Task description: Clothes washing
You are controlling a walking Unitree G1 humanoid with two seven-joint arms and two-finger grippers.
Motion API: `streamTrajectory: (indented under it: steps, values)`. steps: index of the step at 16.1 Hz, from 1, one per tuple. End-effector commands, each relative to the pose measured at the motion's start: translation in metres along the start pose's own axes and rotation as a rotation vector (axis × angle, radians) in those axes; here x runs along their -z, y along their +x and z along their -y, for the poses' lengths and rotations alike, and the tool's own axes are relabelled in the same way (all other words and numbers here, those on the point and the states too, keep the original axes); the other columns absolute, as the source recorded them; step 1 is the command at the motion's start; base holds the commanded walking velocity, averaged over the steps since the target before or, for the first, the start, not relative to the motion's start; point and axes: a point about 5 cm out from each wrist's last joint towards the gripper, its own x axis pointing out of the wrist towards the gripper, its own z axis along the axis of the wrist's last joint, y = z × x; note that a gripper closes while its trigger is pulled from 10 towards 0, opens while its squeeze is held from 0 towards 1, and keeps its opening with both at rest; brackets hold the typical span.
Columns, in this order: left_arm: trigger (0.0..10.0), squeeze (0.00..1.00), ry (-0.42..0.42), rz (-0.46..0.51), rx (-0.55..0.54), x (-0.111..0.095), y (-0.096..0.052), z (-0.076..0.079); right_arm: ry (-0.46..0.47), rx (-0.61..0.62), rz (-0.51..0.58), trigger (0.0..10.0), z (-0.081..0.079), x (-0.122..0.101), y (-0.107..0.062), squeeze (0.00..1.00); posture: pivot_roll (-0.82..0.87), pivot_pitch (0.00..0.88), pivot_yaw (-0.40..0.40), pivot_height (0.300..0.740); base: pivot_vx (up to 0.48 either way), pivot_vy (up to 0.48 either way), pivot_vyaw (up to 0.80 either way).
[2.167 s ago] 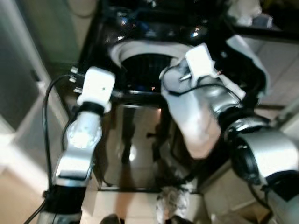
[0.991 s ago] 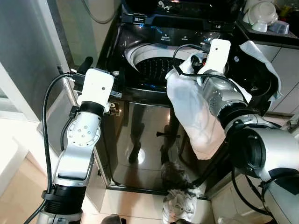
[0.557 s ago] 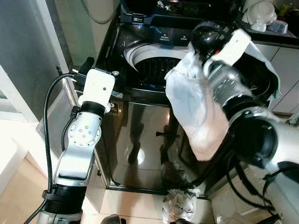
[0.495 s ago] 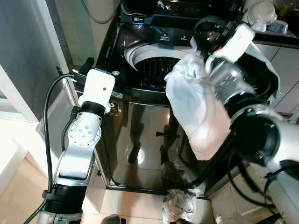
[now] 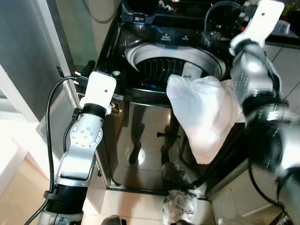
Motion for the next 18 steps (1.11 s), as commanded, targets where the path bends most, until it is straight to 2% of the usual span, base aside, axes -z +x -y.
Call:
streamTrajectory:
  steps: [1,2,5,7,8,9,10,11,13,16,17,18]
  values:
    - [10.0,0.0,0.008,0.011,-0.003,-0.002,0.001,0.001,-0.049,-0.013,0.058,10.0,-0.003,-0.004,-0.002,0.0,0.03,0.0,-0.059,0.74,0.0,0.0,0.0]
    - [10.0,0.0,0.007,0.003,-0.001,0.001,0.0,0.001,-0.079,-0.039,0.148,10.0,-0.007,0.0,-0.022,0.0,0.01,0.0,-0.061,0.74,0.0,0.0,0.0]
    - [10.0,0.0,-0.002,-0.008,0.014,0.004,-0.004,0.004,-0.101,-0.031,0.22,10.0,-0.001,0.003,-0.074,0.0,-0.02,0.0,-0.051,0.74,0.0,0.0,0.0]
    - [10.0,0.0,-0.01,-0.007,0.048,0.004,-0.005,0.01,-0.126,-0.053,0.172,10.0,0.006,0.018,-0.115,0.0,-0.04,0.0,-0.027,0.74,0.0,0.0,0.0]
    - [10.0,0.0,-0.008,-0.006,0.058,0.004,-0.005,0.011,-0.108,-0.072,0.119,10.0,0.007,0.028,-0.126,0.0,-0.04,0.0,-0.027,0.74,0.0,0.0,0.0]
    - [10.0,0.0,-0.006,-0.006,0.067,0.004,-0.007,0.011,-0.041,-0.089,-0.008,10.0,0.007,0.046,-0.144,0.0,-0.04,0.0,-0.027,0.74,0.0,0.0,0.0]
    - [10.0,0.0,-0.007,-0.006,0.069,0.004,-0.007,0.011,-0.016,-0.097,-0.054,10.0,0.006,0.05,-0.15,0.0,-0.04,0.0,-0.027,0.74,0.0,0.0,0.0]
    - [10.0,0.0,-0.007,-0.004,0.071,0.004,-0.006,0.011,0.047,-0.102,-0.141,10.0,0.004,0.061,-0.156,0.0,-0.04,0.0,0.004,0.74,0.0,0.0,0.0]
    - [10.0,0.0,0.001,0.008,0.071,0.001,-0.004,0.009,0.093,-0.126,-0.302,10.0,0.001,0.085,-0.167,0.0,-0.04,0.0,0.005,0.74,0.0,0.0,0.0]
    - [10.0,0.0,0.008,0.01,0.061,0.001,-0.004,0.005,-0.019,-0.143,-0.476,10.0,0.0,0.117,-0.18,0.0,-0.02,0.0,0.005,0.74,0.0,0.0,0.0]
    - [10.0,0.0,0.009,0.01,0.059,0.001,-0.004,0.005,-0.013,-0.148,-0.501,10.0,-0.001,0.12,-0.181,0.0,-0.02,0.0,0.005,0.74,0.0,0.0,0.0]
    - [10.0,0.0,0.015,0.012,0.053,0.0,-0.004,0.003,0.032,-0.125,-0.563,10.0,-0.003,0.128,-0.18,0.0,0.01,0.0,-0.003,0.74,0.0,0.0,0.0]
